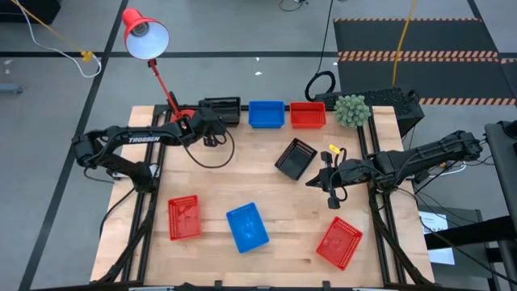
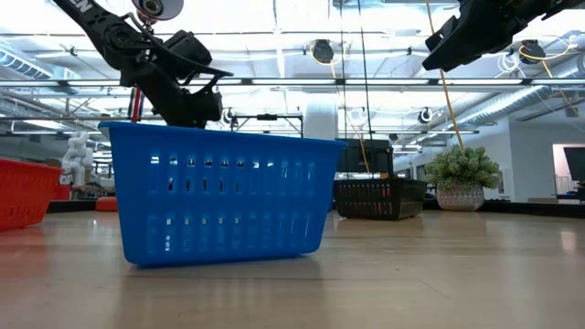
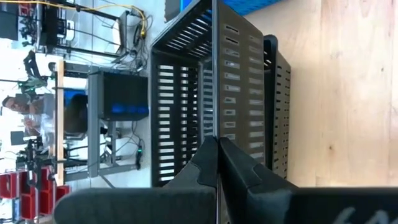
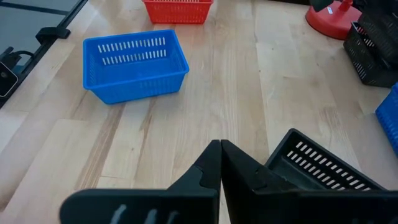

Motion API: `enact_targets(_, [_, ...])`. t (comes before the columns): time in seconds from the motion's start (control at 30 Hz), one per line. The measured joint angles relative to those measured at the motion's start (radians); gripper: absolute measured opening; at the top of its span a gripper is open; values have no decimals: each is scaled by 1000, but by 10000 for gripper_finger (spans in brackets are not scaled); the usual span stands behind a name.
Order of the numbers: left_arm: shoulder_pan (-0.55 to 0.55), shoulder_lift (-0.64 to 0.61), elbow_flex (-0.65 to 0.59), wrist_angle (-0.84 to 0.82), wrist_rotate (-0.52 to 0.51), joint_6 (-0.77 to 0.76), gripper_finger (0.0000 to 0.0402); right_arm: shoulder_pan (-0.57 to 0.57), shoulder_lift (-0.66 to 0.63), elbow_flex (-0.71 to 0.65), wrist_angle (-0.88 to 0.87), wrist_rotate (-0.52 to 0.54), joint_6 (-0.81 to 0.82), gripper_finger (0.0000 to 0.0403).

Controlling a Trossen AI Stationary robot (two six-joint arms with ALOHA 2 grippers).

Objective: Stack baskets by color
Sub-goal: Stack the bottom black bin on the top black bin

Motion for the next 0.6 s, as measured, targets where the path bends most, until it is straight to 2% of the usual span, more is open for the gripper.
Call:
enact_targets(0.47, [54,0,0,0,57,-5,22,0,0,0,0,0,0,0])
enact_targets(0.6, [64,0,0,-2,120,-5,23,0,0,0,1,0,0,0])
